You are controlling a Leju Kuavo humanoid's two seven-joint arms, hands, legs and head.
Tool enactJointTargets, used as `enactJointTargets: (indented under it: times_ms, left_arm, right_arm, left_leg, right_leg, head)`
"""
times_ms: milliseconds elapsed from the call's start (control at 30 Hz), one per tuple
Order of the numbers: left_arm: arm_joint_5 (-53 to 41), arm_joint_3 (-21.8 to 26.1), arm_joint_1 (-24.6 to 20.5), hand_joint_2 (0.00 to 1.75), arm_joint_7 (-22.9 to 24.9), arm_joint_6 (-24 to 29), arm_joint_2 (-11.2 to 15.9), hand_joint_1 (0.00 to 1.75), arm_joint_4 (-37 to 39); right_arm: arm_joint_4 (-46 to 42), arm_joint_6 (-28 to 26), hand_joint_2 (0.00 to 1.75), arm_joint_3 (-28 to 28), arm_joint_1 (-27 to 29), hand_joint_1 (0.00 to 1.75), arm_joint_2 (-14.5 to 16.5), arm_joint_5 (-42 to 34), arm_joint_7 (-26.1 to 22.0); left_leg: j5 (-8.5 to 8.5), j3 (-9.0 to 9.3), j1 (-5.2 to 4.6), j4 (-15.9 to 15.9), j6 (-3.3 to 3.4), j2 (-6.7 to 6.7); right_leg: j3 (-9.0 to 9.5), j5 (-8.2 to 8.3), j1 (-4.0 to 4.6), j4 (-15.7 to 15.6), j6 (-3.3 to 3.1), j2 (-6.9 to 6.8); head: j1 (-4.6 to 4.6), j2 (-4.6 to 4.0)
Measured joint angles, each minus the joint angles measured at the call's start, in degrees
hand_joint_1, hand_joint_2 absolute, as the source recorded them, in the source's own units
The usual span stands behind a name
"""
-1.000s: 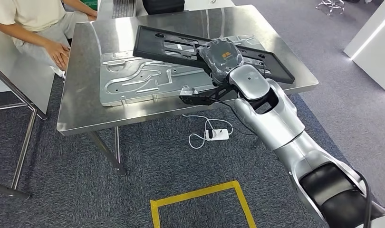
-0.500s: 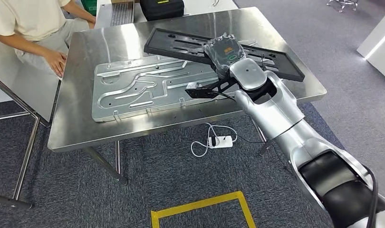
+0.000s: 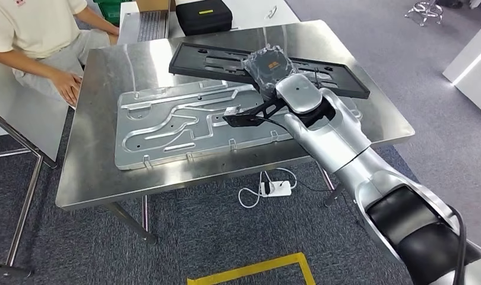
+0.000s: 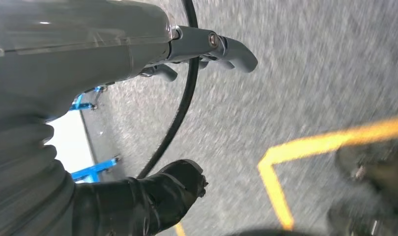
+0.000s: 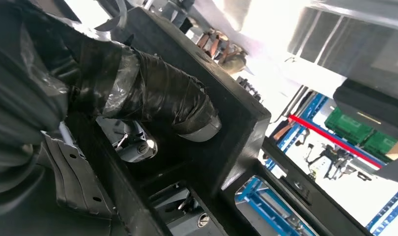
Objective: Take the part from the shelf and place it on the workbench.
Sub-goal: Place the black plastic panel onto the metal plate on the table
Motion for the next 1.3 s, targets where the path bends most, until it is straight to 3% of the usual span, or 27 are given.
enactJointTargets:
  times_ms: [67,100,133,200,267,367,433,533,600,633,733,767,800,900,933,1067,1100,1267,1300]
  left_arm:
    - [0.09,0.02,-0.08,1.75,-0.04,0.06,-0.01,0.0,0.0]
    - [0.1,0.03,-0.06,1.75,-0.09,0.07,-0.01,0.0,0.0]
    - [0.11,0.04,-0.01,1.75,-0.13,0.11,-0.02,0.0,0.0]
    - [0.07,0.07,0.11,1.75,-0.23,0.25,-0.01,0.0,0.01]
    - [-0.05,0.1,0.04,1.75,-0.32,0.51,-0.01,0.0,0.02]
    - [-0.14,0.16,-0.09,1.75,-0.52,1.02,0.01,0.0,0.01]
    - [-0.13,0.26,-0.09,1.75,-0.76,1.31,0.05,0.0,-0.01]
    - [-0.15,0.34,-0.12,1.75,-1.07,1.58,0.07,0.0,-0.01]
    - [-0.19,0.36,-0.1,1.75,-1.19,1.88,0.13,0.0,-0.01]
    - [-0.23,0.38,-0.06,1.75,-1.24,2.07,0.21,0.0,-0.01]
    - [-0.27,0.69,0.14,1.75,-1.49,2.48,0.72,0.0,-0.01]
    - [-0.12,0.91,0.14,1.75,-1.55,2.53,0.86,0.0,-0.01]
    - [0.07,1.14,0.09,1.75,-1.58,2.54,0.98,0.0,-0.01]
    - [0.75,1.73,-0.32,1.75,-1.6,2.39,1.01,0.0,-0.01]
    - [0.87,1.9,-0.42,1.75,-1.56,2.32,1.01,0.0,-0.01]
    - [0.87,2.68,-0.59,1.75,-1.3,2.14,1.05,0.0,-0.01]
    - [0.86,2.74,-0.59,1.75,-1.28,2.12,1.05,0.0,-0.01]
    - [0.86,2.75,-0.59,1.75,-1.28,2.11,1.05,0.0,-0.01]
    - [0.83,2.78,-0.6,1.75,-1.27,2.08,1.07,0.0,-0.01]
  right_arm:
    - [0.23,0.27,1.75,0.6,0.29,1.75,0.15,-0.03,-0.05]
    - [0.39,0.4,1.75,0.97,0.42,1.75,0.3,-0.05,-0.05]
    - [0.56,0.49,1.75,1.29,0.49,1.75,0.44,-0.07,-0.02]
    - [0.88,0.59,1.75,1.83,0.47,1.75,0.62,-0.2,0.04]
    - [1.08,0.73,1.75,2.38,0.45,1.75,0.86,-0.53,0.07]
    - [1.18,0.82,1.75,2.77,0.5,1.75,1.45,-0.83,0.08]
    - [1.17,0.8,1.75,2.8,0.35,1.75,1.9,-0.84,0.11]
    - [1.17,0.82,1.75,2.9,0.39,1.75,2.76,-0.89,0.21]
    - [1.18,0.79,1.75,3.17,0.69,1.75,3.25,-0.92,0.21]
    - [1.19,0.72,1.75,3.31,0.8,1.75,3.55,-0.97,0.21]
    - [1.13,0.12,1.75,3.5,1.04,1.75,4.84,-1.32,0.21]
    - [1.02,-0.06,1.75,3.54,1.29,1.75,5.49,-1.51,0.21]
    - [0.87,-0.18,1.75,3.59,1.64,1.75,6.13,-1.7,0.2]
    - [0.57,-0.24,1.75,3.76,2.65,1.75,7.98,-2.25,0.03]
    - [0.65,-0.34,1.75,3.81,2.8,1.75,8.47,-2.39,-0.04]
    - [1.51,-0.86,1.75,3.95,3.82,1.75,9.61,-2.76,-0.29]
    - [1.62,-0.88,1.75,3.96,4.0,1.75,9.7,-2.8,-0.33]
    - [1.69,-0.88,1.75,3.97,4.16,1.75,9.78,-2.84,-0.33]
    - [1.89,-0.88,1.75,4.05,4.46,1.75,9.92,-2.85,-0.33]
  left_leg:
    - [-0.93,0.82,0.17,0.12,-0.3,-0.04]
    - [-1.52,1.38,0.33,0.3,-0.54,-0.08]
    - [-2.21,1.99,0.52,0.57,-0.83,-0.12]
    - [-3.75,2.92,0.83,1.34,-1.58,-0.23]
    - [-4.88,3.23,0.89,1.83,-2.48,-0.34]
    - [-5.3,3.29,0.96,2.94,-3.53,-0.25]
    - [-5.69,1.24,1.1,6.99,-3.99,0.13]
    - [-9.04,-5.93,1.15,17.09,-4.5,0.41]
    - [-10.22,-8.9,1.11,18.71,-4.38,0.41]
    - [-9.06,-9.05,1.06,16.82,-4.09,0.41]
    - [-0.27,-7.09,0.51,6.34,-2.77,0.32]
    - [1.78,-6.58,0.27,4.34,-2.46,0.26]
    - [2.55,-6.3,0.11,3.59,-2.27,0.25]
    - [2.21,-5.07,0.4,2.87,-1.96,0.36]
    - [2.16,-4.7,0.58,2.4,-1.78,0.4]
    - [1.43,-4.08,0.7,2.07,-1.19,0.32]
    - [1.34,-4.04,0.69,2.08,-1.19,0.29]
    - [1.26,-3.99,0.7,2.12,-1.22,0.26]
    - [1.06,-3.87,0.71,2.22,-1.26,0.19]
  right_leg:
    - [-3.47,-1.97,-0.57,3.6,0.67,-0.11]
    - [-3.98,-1.38,-0.82,2.7,0.96,-0.19]
    - [-3.63,0.48,-1.06,0.06,1.2,-0.29]
    - [-2.18,5.82,-1.32,-7.0,1.48,-0.55]
    - [-1.47,8.24,-1.02,-10.18,0.8,-0.72]
    - [-0.8,7.76,-0.79,-10.2,-0.95,-0.61]
    - [0.29,7.19,-0.86,-10.45,-1.84,-0.55]
    - [1.93,5.82,-0.7,-10.61,-2.37,-0.35]
    - [3.42,4.64,-0.49,-10.61,-2.42,-0.24]
    - [4.31,4.02,-0.36,-10.6,-2.41,-0.22]
    - [6.63,2.14,-0.02,-10.43,-2.15,-0.01]
    - [7.07,1.49,0.06,-10.31,-1.88,0.15]
    - [7.28,0.95,0.08,-10.29,-1.58,0.32]
    - [7.66,-0.44,0.09,-10.21,-0.67,0.37]
    - [7.11,-1.35,0.11,-8.86,-0.41,0.25]
    - [-0.14,-6.13,-0.24,3.09,0.3,0.03]
    - [-0.95,-6.39,-0.28,4.25,0.37,0.03]
    - [-1.49,-6.38,-0.3,4.9,0.41,0.02]
    - [-2.03,-5.59,-0.35,4.95,0.47,0.0]
  head:
    - [0.01,0.0]
    - [0.02,0.0]
    - [0.02,0.0]
    - [0.0,0.0]
    - [0.02,0.0]
    - [0.05,0.0]
    - [0.04,0.0]
    - [0.03,0.0]
    - [0.02,0.0]
    - [0.02,0.0]
    - [0.04,0.0]
    - [0.04,0.0]
    - [0.04,0.0]
    - [0.04,0.0]
    - [0.05,0.0]
    - [0.05,0.0]
    - [0.05,0.0]
    - [0.05,0.0]
    - [0.05,0.0]
